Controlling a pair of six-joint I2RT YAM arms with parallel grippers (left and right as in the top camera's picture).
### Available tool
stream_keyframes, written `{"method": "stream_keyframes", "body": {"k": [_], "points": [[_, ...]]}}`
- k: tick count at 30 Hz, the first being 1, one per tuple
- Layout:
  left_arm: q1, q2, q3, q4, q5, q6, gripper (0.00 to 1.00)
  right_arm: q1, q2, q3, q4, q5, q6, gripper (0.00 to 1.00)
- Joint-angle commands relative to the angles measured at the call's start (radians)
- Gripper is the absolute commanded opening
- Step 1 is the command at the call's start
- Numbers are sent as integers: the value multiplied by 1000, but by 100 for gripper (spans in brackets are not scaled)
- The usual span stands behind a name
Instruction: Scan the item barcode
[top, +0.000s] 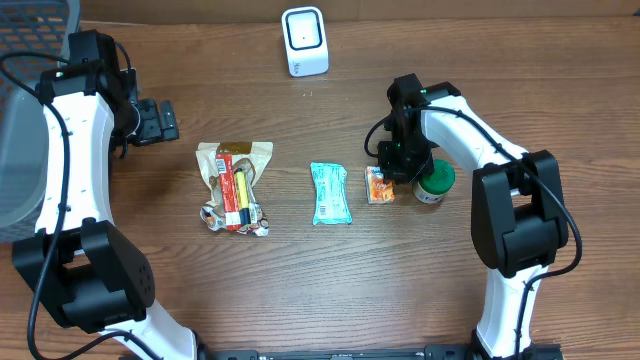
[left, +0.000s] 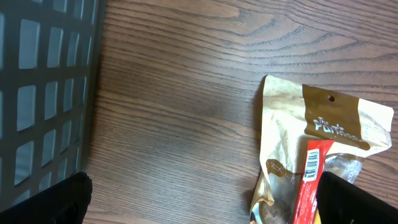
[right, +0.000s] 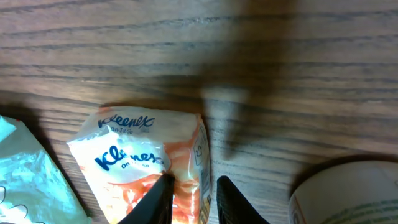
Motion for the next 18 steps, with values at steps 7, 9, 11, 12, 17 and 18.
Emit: {"method": "stream_keyframes", "body": {"k": [7,9,11,12,17,18], "points": [[-2,-19,21,2,8,15,100,1,-34,-119,81,4,5,4],[-2,-19,21,2,8,15,100,1,-40,-77,42,4,5,4],[-2,-19,21,2,8,15,100,2,-50,-25,3,5,-3,4],[-2,-19,21,2,8,15,100,3,-58,8,-18,10,-6,4],[-2,-19,21,2,8,15,100,44,-134,118,-48,97,2,4],[-2,-19,21,2,8,15,100,62,-151,127,-48,143,10,4]]}}
